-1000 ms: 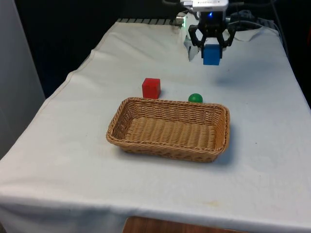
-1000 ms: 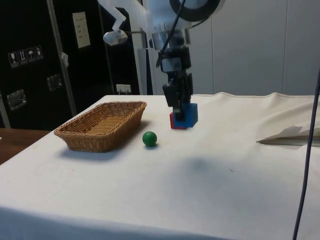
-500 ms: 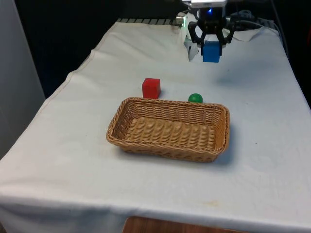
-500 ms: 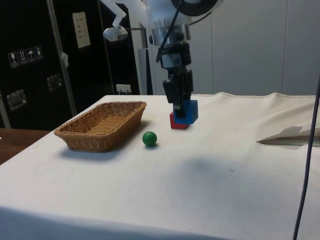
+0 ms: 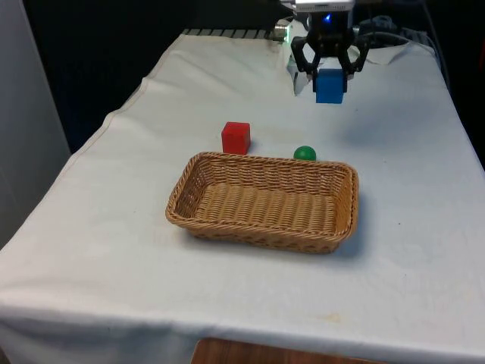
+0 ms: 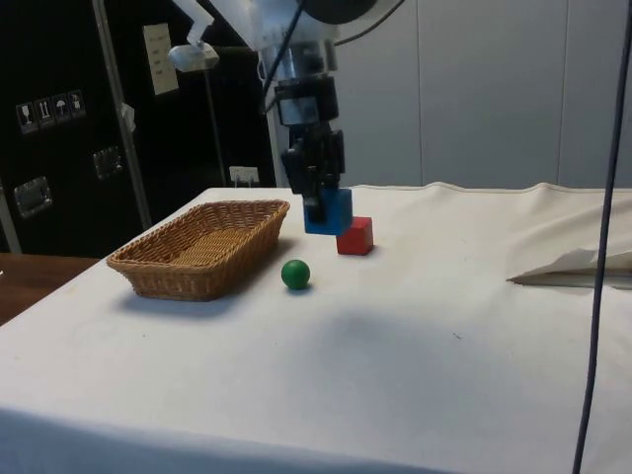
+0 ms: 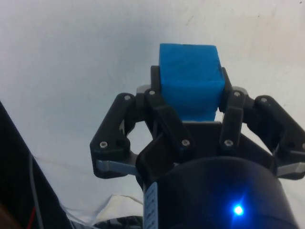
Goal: Place all non-red objects into the basket.
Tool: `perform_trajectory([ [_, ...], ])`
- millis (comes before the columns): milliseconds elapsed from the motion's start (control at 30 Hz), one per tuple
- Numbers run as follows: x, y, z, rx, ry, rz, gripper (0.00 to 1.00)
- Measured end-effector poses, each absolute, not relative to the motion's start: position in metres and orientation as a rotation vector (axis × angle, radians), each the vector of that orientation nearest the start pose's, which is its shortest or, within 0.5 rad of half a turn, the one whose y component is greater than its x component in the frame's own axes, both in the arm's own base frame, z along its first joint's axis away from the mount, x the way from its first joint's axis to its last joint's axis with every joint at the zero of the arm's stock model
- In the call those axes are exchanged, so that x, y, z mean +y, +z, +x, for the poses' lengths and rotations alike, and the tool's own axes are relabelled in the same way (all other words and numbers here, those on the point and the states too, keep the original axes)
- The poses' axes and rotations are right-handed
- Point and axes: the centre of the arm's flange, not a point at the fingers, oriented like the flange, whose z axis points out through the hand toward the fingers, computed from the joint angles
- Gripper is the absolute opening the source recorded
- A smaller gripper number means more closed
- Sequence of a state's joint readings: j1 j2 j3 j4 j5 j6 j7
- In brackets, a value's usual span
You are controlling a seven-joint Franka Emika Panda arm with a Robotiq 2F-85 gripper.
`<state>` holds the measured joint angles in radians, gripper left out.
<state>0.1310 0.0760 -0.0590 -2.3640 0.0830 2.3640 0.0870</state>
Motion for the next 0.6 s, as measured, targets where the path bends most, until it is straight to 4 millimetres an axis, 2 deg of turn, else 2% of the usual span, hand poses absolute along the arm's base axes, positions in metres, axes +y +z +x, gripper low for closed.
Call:
perform_trajectory([
  [133,0.036,0.290,0.503,0.117,0.120,-3.091,0.01],
  [167,0.036,0.291,0.510,0.114,0.116,-3.092,0.01],
  [600,0.034,0.294,0.553,0.105,0.119,-3.091,0.01],
])
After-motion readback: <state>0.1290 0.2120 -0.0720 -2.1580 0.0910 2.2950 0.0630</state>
